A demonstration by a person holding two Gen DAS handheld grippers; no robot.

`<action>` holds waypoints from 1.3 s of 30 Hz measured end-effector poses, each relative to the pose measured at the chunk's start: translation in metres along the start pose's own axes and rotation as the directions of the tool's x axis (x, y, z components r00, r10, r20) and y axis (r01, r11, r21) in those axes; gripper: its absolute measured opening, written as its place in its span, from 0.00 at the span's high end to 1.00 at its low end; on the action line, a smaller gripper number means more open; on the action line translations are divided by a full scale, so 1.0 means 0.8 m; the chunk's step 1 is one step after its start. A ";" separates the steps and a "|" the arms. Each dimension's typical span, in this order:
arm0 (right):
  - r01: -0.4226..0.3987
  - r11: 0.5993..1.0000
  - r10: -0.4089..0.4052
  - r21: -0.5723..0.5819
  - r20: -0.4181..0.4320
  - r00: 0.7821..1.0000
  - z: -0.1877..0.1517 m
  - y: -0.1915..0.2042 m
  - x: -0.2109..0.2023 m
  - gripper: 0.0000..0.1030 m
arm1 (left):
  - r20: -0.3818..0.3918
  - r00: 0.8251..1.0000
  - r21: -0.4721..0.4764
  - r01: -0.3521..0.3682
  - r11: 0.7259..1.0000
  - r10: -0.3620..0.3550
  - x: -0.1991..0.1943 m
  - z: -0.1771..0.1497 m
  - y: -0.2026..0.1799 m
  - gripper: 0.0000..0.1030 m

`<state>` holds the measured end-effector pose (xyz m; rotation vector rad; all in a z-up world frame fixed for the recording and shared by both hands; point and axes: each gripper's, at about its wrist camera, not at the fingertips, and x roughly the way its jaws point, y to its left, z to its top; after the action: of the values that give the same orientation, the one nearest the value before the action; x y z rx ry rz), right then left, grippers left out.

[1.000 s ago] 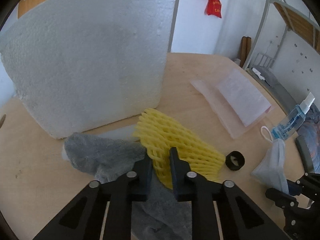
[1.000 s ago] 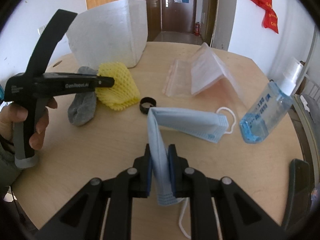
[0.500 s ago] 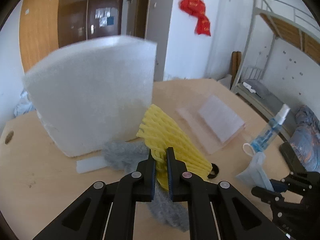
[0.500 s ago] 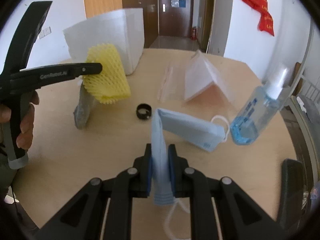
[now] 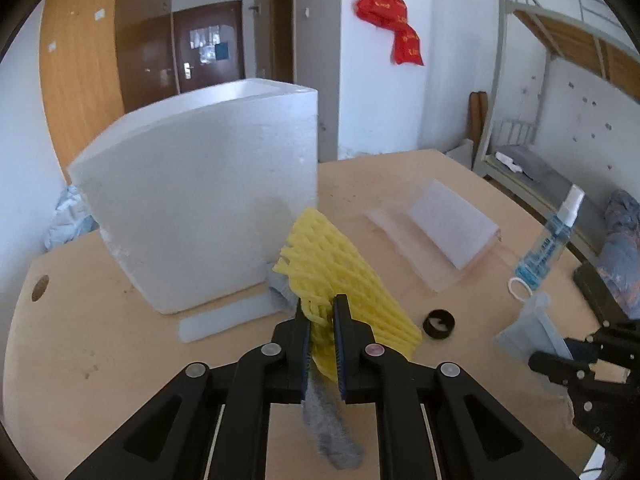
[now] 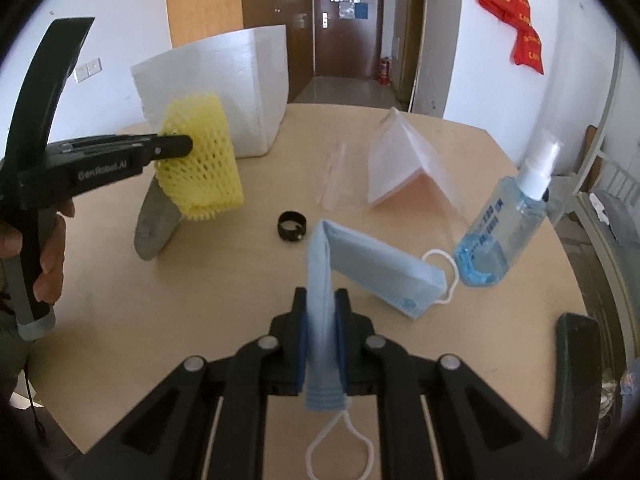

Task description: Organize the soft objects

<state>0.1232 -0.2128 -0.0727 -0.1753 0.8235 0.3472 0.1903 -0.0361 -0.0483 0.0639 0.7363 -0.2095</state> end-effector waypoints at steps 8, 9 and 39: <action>-0.003 1.000 0.003 -0.007 0.003 1.000 0.001 0.001 0.001 0.85 | 0.023 1.000 0.030 -0.012 0.999 0.012 -0.002 0.002 -0.009 0.82; -0.005 1.000 0.005 -0.007 0.001 1.000 0.000 0.001 0.001 0.85 | 0.028 0.999 0.033 -0.024 0.999 0.023 -0.003 0.001 -0.011 0.81; 0.036 0.998 -0.037 0.041 0.014 0.999 -0.013 -0.013 -0.008 0.85 | -0.080 0.964 0.112 0.260 0.959 -0.252 0.037 0.004 -0.090 0.31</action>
<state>0.1158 -0.2267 -0.0745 -0.1491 0.8112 0.2967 0.1981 -0.1114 -0.0646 0.0919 0.7956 -0.5024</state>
